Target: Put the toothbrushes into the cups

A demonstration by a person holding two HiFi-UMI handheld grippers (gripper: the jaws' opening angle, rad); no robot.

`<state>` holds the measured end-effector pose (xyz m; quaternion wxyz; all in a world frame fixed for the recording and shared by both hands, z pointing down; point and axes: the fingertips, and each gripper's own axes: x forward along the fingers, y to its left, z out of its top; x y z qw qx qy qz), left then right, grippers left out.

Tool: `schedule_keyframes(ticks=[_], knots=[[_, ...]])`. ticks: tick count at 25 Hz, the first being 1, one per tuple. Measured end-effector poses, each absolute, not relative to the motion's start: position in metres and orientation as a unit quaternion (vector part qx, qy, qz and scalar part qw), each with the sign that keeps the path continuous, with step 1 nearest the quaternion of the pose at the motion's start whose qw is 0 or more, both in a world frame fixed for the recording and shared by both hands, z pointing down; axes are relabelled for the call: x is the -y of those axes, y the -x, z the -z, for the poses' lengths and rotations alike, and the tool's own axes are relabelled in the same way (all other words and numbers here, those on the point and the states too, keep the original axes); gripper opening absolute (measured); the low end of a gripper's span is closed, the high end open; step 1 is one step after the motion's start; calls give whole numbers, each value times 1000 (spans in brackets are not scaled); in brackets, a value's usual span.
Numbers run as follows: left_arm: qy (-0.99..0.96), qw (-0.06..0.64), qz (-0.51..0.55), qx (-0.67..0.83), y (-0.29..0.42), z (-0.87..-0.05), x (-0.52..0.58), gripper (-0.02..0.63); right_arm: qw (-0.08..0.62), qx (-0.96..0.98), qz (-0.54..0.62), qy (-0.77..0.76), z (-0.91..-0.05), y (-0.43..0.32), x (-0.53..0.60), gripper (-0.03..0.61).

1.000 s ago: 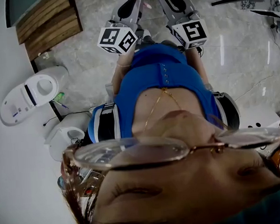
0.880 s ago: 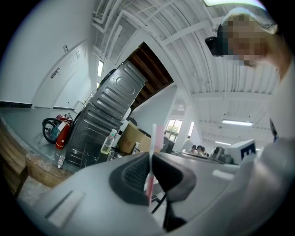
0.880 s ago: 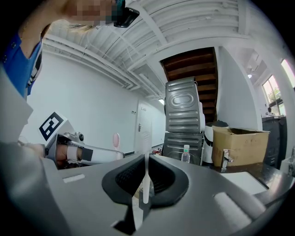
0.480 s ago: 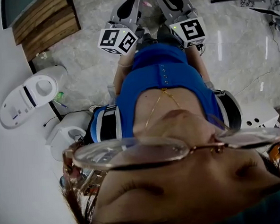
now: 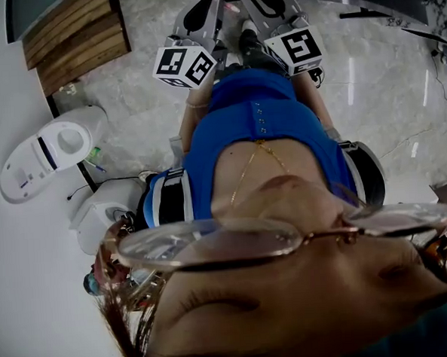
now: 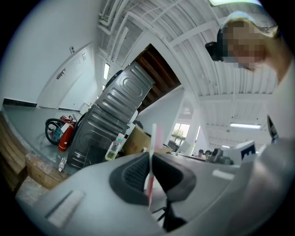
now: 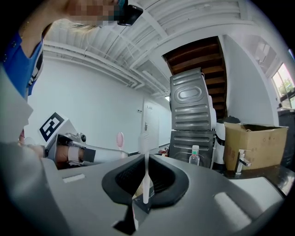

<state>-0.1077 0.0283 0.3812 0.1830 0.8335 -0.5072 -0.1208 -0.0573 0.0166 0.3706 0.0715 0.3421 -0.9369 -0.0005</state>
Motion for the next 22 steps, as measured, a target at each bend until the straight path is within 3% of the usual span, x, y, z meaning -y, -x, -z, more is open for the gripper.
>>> schedule_keyframes(ticks=[22], knots=[[-818,169,112,539,84,-370,152,17,52,952,-9,-302,-368,35,165,21]])
